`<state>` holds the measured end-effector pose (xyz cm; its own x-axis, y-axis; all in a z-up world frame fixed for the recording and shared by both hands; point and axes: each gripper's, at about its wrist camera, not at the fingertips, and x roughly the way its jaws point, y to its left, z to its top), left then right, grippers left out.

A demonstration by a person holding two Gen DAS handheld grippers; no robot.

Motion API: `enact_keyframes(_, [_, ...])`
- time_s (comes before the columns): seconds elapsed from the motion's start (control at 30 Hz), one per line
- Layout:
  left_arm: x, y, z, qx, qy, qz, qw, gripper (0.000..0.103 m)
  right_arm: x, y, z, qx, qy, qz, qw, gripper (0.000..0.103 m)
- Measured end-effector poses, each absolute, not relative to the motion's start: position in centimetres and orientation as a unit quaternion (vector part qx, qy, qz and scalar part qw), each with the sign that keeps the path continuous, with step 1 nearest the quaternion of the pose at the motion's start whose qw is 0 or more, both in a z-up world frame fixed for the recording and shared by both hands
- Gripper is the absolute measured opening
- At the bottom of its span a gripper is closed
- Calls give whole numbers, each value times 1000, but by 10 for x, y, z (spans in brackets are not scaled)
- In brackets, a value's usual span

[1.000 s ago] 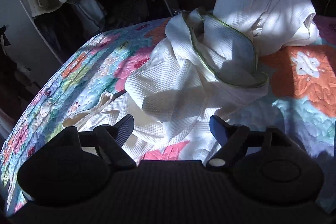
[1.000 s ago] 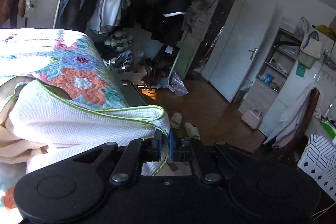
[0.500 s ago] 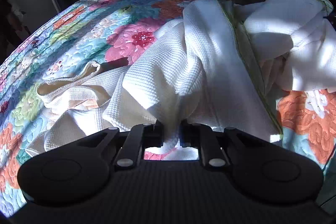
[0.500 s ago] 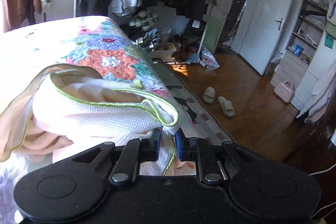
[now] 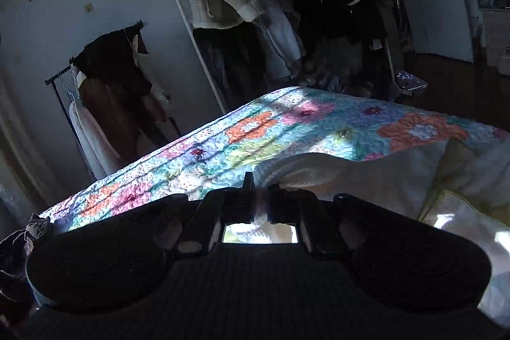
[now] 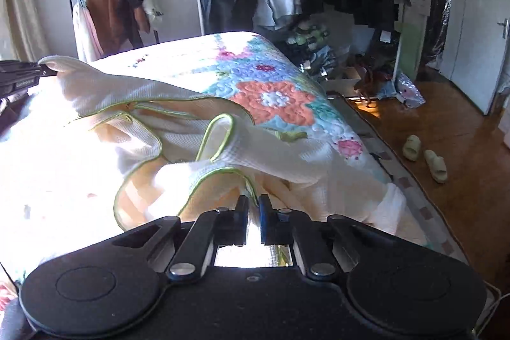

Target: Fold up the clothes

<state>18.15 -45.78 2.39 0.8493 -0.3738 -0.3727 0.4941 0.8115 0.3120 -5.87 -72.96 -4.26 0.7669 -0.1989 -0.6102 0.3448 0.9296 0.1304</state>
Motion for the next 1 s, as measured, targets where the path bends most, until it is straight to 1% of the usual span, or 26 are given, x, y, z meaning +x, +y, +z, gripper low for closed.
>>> enact_keyframes(0.07, [183, -442, 39, 186, 133, -202, 952, 7, -62, -731, -40, 151, 289, -98, 940, 2])
enact_keyframes(0.1, [184, -434, 47, 177, 126, -187, 958, 7, -62, -728, -39, 150, 287, -74, 943, 2])
enact_keyframes(0.3, [169, -364, 59, 116, 131, -91, 980, 7, -48, -693, -37, 100, 301, -25, 948, 2])
enact_keyframes(0.33, [170, -356, 55, 119, 148, -77, 979, 6, -47, -690, -38, 97, 306, -22, 947, 2])
enact_keyframes(0.43, [184, -342, 26, 147, 266, -99, 947, 6, -46, -684, -40, 91, 323, -24, 942, 3])
enact_keyframes(0.5, [190, -338, 5, 148, 324, -109, 928, 6, -43, -684, -42, 90, 333, -31, 938, 7])
enact_keyframes(0.57, [186, -336, -11, 144, 349, -110, 919, 7, -41, -685, -44, 95, 338, -39, 935, 7])
enact_keyframes(0.63, [177, -332, -10, 127, 349, -120, 921, 7, -40, -689, -45, 108, 341, -45, 933, 8])
enact_keyframes(0.67, [175, -333, -5, 115, 347, -126, 922, 7, -38, -692, -46, 116, 339, -48, 932, 10])
enact_keyframes(0.73, [172, -334, 5, 100, 342, -135, 924, 8, -35, -699, -45, 131, 334, -63, 931, 26])
enact_keyframes(0.77, [170, -335, 11, 100, 336, -135, 927, 8, -33, -703, -42, 139, 327, -74, 932, 39])
enact_keyframes(0.8, [168, -338, 16, 105, 330, -138, 928, 9, -33, -707, -40, 147, 318, -80, 933, 45])
enact_keyframes(0.83, [166, -341, 21, 112, 324, -141, 929, 12, -32, -712, -38, 159, 308, -84, 934, 47])
enact_keyframes(0.87, [162, -349, 27, 141, 323, -155, 923, 14, -30, -719, -36, 174, 299, -87, 934, 53])
enact_keyframes(0.9, [155, -354, 30, 169, 317, -165, 919, 16, -28, -725, -36, 188, 297, -94, 931, 62])
enact_keyframes(0.93, [148, -360, 33, 196, 310, -175, 914, 21, -25, -729, -38, 198, 301, -107, 927, 65])
enact_keyframes(0.97, [139, -362, 38, 216, 296, -181, 913, 31, -22, -734, -41, 207, 309, -121, 920, 65])
enact_keyframes(1.0, [135, -361, 43, 219, 288, -184, 914, 35, -19, -737, -44, 210, 317, -125, 916, 65])
